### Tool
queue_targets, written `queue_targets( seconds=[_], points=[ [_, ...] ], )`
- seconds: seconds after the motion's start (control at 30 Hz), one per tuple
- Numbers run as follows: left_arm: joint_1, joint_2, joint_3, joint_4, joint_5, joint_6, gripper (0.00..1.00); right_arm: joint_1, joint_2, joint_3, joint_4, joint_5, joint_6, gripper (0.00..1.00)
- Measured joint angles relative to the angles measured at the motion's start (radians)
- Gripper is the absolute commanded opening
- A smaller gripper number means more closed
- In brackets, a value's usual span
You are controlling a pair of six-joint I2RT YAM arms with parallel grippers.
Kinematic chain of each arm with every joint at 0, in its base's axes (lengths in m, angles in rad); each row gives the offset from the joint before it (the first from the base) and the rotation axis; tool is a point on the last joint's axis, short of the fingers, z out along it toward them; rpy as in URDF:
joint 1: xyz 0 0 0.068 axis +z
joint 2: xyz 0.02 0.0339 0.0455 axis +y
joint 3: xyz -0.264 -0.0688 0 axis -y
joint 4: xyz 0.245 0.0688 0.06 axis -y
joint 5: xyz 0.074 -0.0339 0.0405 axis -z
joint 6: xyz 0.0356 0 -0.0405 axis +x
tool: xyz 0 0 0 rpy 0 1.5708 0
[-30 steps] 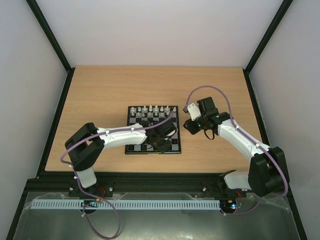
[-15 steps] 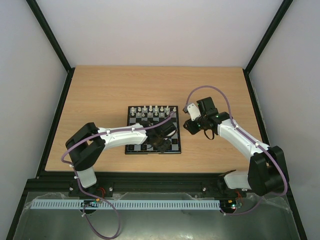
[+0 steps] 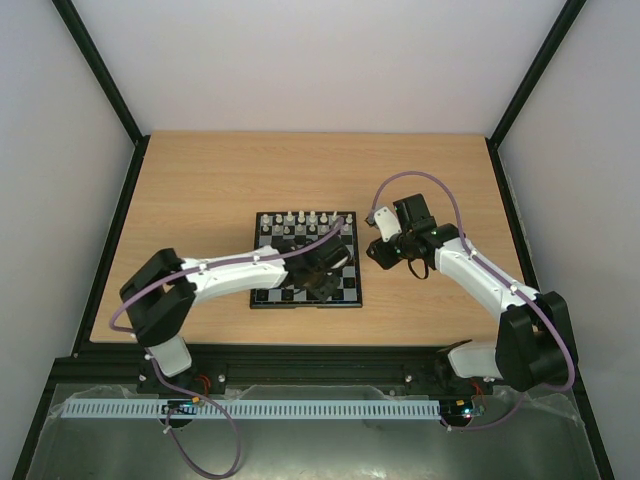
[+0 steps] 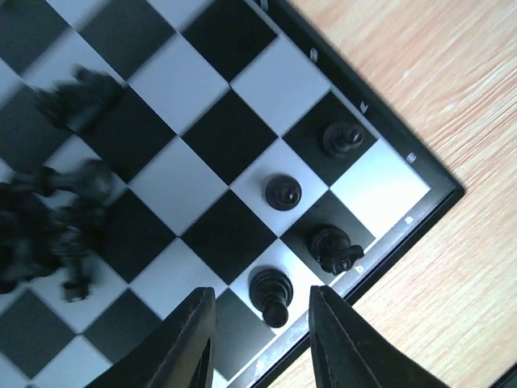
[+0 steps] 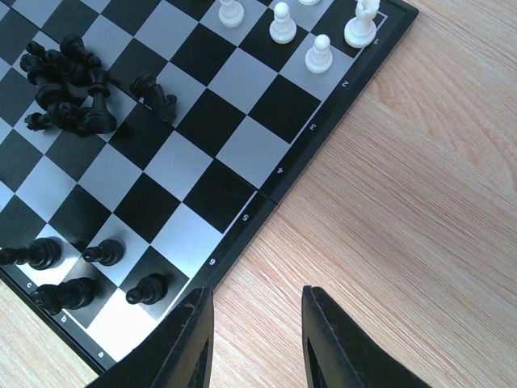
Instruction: Set up the chess pieces on the board
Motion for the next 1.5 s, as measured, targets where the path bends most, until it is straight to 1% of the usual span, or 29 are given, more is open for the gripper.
queue_targets(
  seconds=[0.17,0.3,0.43,0.57,0.7,0.9,1.0,1.07,1.13,1.23,1.37,1.4,1.5],
  points=[
    [0.039,-0.151,-0.005,0.0,-0.04,0.012,0.41,0.0,0.0,0.003,-0.005,-0.029,-0.017,0.35],
    [0.118,-0.304,-0.026,0.015,-0.078,0.032,0.5,0.0,0.002,0.043,-0.037,-0.06,-0.04,0.36],
    [0.211,-0.392,-0.065,0.051,-0.103,0.046,0.51,0.0,0.039,0.129,-0.066,-0.076,-0.061,0.36],
    [0.306,-0.423,-0.143,0.102,-0.103,0.046,0.5,0.014,0.121,0.219,-0.088,-0.083,-0.072,0.36],
    [0.375,-0.425,-0.209,0.118,-0.082,0.048,0.5,0.058,0.212,0.277,-0.103,-0.084,-0.09,0.35],
    [0.409,-0.438,-0.222,0.135,-0.068,0.054,0.51,0.136,0.36,0.351,-0.119,-0.072,-0.109,0.33],
    [0.412,-0.443,-0.225,0.155,-0.035,0.058,0.47,0.155,0.42,0.392,-0.135,-0.072,-0.105,0.31],
    [0.413,-0.438,-0.225,0.165,0.008,0.056,0.44,0.153,0.432,0.403,-0.137,-0.072,-0.096,0.32],
    [0.414,-0.422,-0.224,0.174,0.057,0.047,0.41,0.135,0.423,0.401,-0.139,-0.079,-0.09,0.32],
    [0.41,-0.356,-0.197,0.175,0.143,0.012,0.4,0.074,0.375,0.37,-0.134,-0.096,-0.078,0.31],
    [0.389,-0.245,-0.137,0.195,0.199,-0.055,0.38,-0.033,0.251,0.272,-0.128,-0.106,-0.055,0.32],
    [0.381,-0.217,-0.12,0.201,0.206,-0.07,0.37,-0.051,0.216,0.246,-0.127,-0.106,-0.048,0.32],
    [0.36,-0.122,-0.053,0.212,0.217,-0.118,0.28,-0.063,0.122,0.186,-0.126,-0.115,-0.03,0.32]
  ],
)
